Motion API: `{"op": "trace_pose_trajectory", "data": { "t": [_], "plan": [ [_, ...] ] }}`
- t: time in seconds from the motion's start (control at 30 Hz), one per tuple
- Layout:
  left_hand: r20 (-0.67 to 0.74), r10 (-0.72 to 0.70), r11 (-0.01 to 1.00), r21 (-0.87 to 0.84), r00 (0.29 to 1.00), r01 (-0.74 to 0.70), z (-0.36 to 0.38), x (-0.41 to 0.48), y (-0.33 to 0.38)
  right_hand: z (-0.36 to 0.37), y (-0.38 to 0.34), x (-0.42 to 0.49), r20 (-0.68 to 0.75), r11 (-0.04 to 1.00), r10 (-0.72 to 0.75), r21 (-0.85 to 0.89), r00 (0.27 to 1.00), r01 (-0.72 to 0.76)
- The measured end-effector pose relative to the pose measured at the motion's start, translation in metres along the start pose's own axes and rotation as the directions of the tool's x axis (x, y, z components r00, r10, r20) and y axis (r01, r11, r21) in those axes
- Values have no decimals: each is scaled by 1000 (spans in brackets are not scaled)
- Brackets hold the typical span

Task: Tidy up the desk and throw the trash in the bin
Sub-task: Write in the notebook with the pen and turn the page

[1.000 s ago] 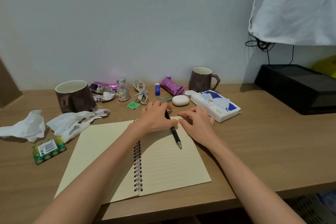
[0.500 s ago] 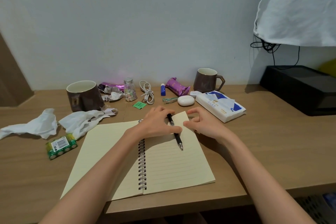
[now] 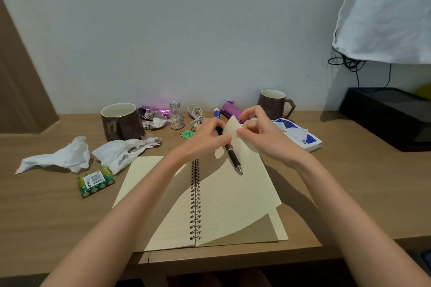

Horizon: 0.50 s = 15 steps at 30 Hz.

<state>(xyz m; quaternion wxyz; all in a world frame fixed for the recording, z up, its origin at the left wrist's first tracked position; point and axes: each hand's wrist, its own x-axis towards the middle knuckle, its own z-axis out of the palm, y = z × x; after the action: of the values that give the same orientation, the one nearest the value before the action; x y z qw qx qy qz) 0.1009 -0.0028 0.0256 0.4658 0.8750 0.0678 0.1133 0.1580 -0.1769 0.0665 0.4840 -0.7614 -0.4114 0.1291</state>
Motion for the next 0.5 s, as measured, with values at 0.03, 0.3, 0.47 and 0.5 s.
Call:
{"op": "trace_pose_trajectory", "data": {
  "t": [0.03,0.3,0.47,0.5],
  "plan": [
    [18,-19,998,-57,1000,20,-4,-1,2,0,-4,1,4,1000,-2,-1,1000,2],
    [274,-26,887,-437,961,149,-30,0,-12,0,-16,-1,-8,999,-27,21,1000,27],
    [325,3,881,-449,946,152,-32,-1,-14,0,-14,-5,0,1000,-10,19,1000,10],
    [341,8,903,-406,940,140,-32,0,-15,0,-13,-5,-3,1000,-5,19,1000,5]
  ]
}}
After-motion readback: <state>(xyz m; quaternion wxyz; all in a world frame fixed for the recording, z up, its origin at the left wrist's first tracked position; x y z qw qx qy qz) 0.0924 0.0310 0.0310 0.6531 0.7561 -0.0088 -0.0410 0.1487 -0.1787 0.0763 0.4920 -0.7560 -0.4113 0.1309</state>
